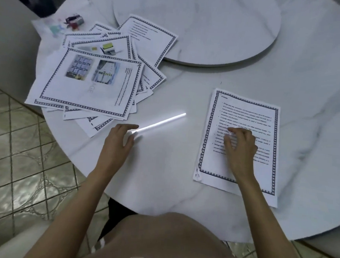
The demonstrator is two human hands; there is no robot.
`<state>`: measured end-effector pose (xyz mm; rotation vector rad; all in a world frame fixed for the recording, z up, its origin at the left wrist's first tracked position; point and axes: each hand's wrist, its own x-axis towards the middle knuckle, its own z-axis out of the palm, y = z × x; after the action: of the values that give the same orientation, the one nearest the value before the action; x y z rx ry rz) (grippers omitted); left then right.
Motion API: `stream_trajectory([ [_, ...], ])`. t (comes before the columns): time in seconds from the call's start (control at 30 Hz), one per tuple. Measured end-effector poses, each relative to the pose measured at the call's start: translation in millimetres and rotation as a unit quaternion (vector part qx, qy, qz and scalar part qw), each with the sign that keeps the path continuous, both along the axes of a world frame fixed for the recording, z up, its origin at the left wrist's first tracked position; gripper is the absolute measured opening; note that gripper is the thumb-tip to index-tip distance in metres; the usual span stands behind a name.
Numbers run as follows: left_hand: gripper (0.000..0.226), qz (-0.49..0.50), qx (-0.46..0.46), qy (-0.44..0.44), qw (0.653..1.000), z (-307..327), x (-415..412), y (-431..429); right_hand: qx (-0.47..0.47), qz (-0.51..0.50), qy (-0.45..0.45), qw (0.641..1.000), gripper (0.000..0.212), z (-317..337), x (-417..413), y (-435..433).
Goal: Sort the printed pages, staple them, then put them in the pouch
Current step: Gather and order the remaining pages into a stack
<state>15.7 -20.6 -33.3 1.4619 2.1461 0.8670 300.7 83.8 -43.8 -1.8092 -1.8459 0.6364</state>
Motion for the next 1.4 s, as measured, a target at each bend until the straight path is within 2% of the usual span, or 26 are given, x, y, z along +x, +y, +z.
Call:
stream_trajectory([
  [0.37, 0.029, -0.100, -0.012, 0.042, 0.994, -6, -152, -11, 0.027, -0.074, 0.016, 0.997, 0.022, 5, -149, -46],
  [0.63, 0.026, -0.134, -0.023, 0.052, 0.989, 2, -243, -21, -0.013, -0.069, 0.022, 0.997, 0.024, 8, -249, -76],
  [0.83, 0.028, -0.149, -0.024, 0.058, 0.987, 14, -271, -3, -0.046, -0.052, 0.017, 0.997, 0.026, 7, -271, -76],
  [1.13, 0.032, -0.149, -0.039, 0.079, 0.985, 8, -281, 91, -0.049, -0.050, 0.026, 0.997, 0.030, 6, -269, -42],
  [1.4, 0.041, -0.231, -0.073, 0.150, 0.959, 22, -303, 171, -0.072, -0.039, 0.029, 0.996, 0.031, 4, -291, -22],
])
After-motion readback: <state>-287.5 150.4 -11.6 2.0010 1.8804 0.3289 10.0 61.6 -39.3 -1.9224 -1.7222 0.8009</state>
